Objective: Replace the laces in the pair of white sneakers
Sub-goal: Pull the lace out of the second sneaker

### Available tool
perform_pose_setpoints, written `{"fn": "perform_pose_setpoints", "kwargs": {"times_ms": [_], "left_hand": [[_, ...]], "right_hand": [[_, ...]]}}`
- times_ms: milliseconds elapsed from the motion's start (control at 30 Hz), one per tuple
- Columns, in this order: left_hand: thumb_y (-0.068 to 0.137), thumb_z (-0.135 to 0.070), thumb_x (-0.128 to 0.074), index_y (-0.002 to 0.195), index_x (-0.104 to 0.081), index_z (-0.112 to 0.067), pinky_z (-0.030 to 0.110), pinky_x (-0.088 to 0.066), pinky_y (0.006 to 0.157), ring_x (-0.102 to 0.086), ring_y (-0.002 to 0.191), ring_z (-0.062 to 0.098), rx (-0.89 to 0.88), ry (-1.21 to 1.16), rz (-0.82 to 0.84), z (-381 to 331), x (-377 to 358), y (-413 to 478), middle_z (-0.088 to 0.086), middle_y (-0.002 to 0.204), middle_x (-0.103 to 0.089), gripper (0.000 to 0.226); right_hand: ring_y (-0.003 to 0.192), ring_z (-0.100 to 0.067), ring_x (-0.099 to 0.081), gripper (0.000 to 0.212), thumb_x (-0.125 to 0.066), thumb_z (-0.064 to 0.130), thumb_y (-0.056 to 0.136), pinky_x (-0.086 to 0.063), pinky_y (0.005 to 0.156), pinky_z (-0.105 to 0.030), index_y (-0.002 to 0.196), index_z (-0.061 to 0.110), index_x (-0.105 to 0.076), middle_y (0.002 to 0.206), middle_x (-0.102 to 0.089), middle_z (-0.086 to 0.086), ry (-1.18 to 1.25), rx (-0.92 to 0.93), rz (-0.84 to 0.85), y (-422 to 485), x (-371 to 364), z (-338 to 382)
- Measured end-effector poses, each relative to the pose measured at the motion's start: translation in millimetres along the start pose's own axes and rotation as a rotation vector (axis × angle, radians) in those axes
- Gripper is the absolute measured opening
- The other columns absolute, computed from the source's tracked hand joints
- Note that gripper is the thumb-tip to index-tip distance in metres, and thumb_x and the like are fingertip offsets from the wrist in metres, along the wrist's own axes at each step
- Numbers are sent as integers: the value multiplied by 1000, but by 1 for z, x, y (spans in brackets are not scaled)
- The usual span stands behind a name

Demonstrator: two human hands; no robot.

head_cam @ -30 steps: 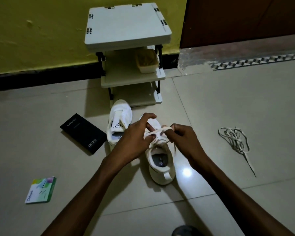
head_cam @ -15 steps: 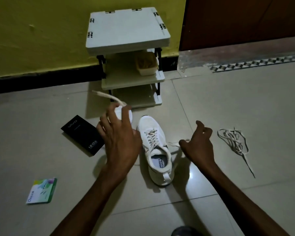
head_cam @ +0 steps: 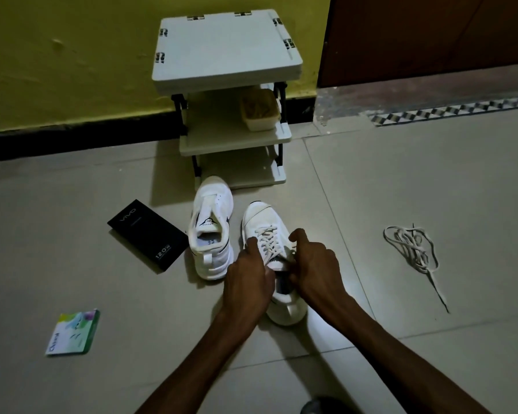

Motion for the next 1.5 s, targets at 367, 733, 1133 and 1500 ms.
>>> {"fn": "perform_pose_setpoints", "kwargs": {"times_ms": [367,733,1133,1500], "left_hand": [[85,-17,-66,122,-36,-20,29,-50,66,-63,70,12,210,-365,63,20,-1,2,-3,73,-64,47],[86,-19,-68,88,-56,-21,39,-54,66,-59,73,14,-36,-219,-158,12,2,-4,-4,81,-59,13],[85,-13,-69,107,-62,-15,23,-52,65,-66,73,13,21,-267,-96,9,14,-1,0,82,-69,23],[86,-17,-69,112,-57,-18,29,-54,65,-67,74,14,63,-248,-100,8,11,1,-1,79,-69,28]], "right_hand": [[73,-19,-63,38,-74,20,70,-40,53,-21,101,18,-52,80,-68,-1,293,-177,8,4,-3,-33],[72,-23,-54,27,-80,36,57,-31,54,-24,79,23,-71,80,-58,-1,-191,313,-79,-1,-2,12],[70,-21,-53,20,-81,31,61,-43,52,-28,77,25,-72,78,-59,1,-174,374,-96,8,-9,6],[77,-21,-52,26,-71,38,77,-37,57,-31,88,15,-64,84,-50,-1,-57,479,242,14,-9,12]]}}
Point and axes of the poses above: each hand's wrist, its own y-axis towards the middle knuckle, its own x-axis out of the back of the hand, z = x × y, the point moved 4 cm from there along y, towards the middle knuckle
